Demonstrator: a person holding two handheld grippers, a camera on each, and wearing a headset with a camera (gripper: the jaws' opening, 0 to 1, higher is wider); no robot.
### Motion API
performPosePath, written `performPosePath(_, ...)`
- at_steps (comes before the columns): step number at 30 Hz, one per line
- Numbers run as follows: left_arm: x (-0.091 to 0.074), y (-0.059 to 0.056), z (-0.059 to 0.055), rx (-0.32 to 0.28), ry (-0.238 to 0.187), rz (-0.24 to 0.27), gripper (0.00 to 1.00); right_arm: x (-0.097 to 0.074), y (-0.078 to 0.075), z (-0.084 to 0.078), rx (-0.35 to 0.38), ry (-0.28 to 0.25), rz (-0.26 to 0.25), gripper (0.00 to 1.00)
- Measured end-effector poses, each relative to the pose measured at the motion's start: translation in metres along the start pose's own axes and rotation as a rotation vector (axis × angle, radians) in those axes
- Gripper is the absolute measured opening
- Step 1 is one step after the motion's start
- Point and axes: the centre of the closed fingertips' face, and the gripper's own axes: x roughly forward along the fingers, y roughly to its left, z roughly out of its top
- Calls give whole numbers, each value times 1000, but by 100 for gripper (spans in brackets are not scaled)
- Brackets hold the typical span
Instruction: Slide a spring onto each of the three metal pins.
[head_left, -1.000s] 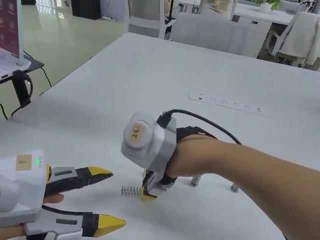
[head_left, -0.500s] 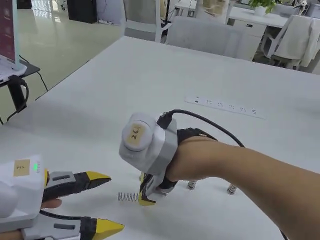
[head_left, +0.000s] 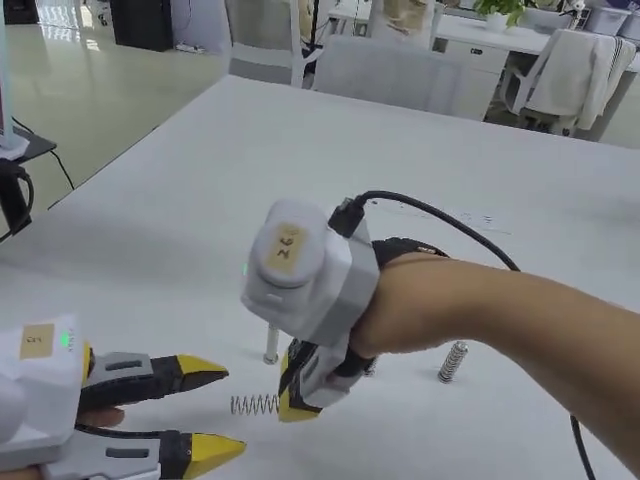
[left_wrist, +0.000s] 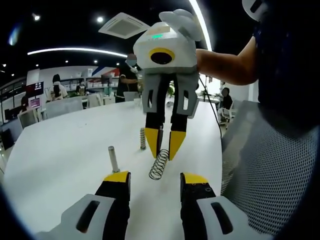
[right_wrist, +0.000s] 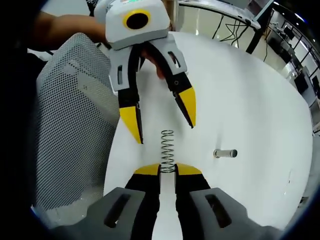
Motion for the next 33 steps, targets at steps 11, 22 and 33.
performPosePath(11, 3, -11, 10, 27, -11, -63, 12, -5, 7, -2, -23, 13, 2, 8)
performPosePath(22, 4, -16, 12, 38, -18, -84, 4, -9, 10, 1, -45, 5, -7, 8)
performPosePath(33, 5, -19, 13, 37, -24, -103, 2, -12, 10, 0, -56, 1, -16, 8)
